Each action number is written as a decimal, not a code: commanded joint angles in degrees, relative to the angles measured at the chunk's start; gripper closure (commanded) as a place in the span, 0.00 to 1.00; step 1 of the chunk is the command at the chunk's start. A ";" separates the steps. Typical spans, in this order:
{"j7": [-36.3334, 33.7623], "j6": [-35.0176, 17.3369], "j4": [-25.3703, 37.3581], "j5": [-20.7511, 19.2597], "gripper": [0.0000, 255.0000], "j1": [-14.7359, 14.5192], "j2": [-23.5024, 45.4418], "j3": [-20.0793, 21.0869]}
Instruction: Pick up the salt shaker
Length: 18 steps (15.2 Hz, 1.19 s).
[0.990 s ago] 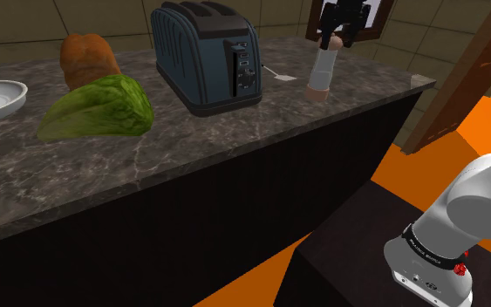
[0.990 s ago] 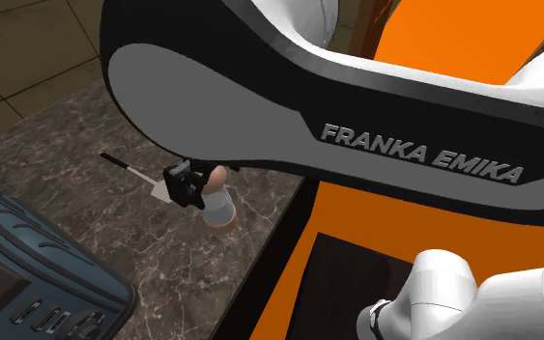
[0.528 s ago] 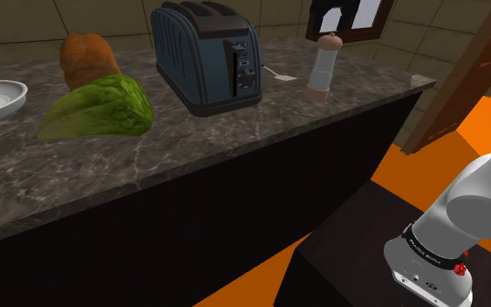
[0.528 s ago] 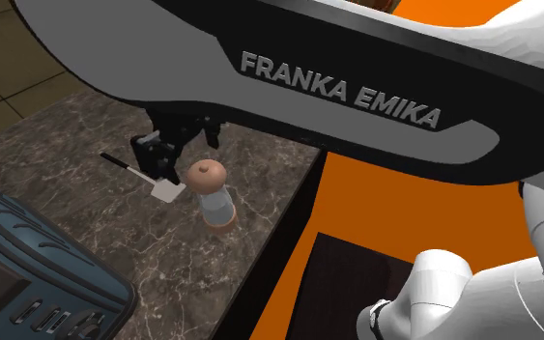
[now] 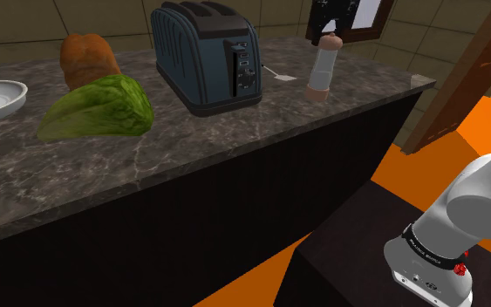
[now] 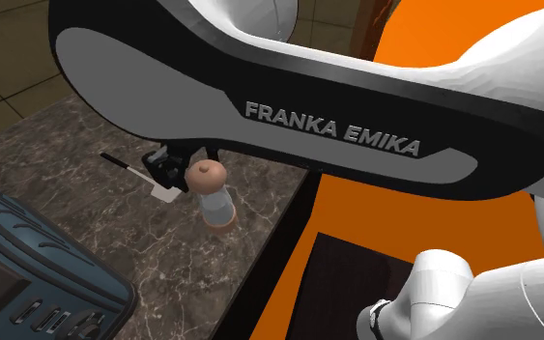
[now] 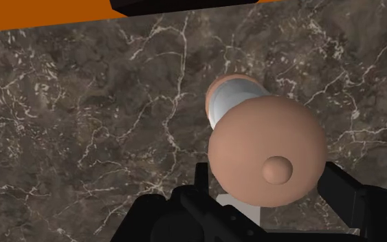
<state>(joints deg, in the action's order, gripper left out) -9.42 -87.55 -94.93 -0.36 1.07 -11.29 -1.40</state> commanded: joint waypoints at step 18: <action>0.12 8.71 12.72 0.13 1.00 0.01 4.09 -0.05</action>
<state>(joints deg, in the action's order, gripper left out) -9.32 -79.85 -83.57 -0.24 1.08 -7.57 -1.44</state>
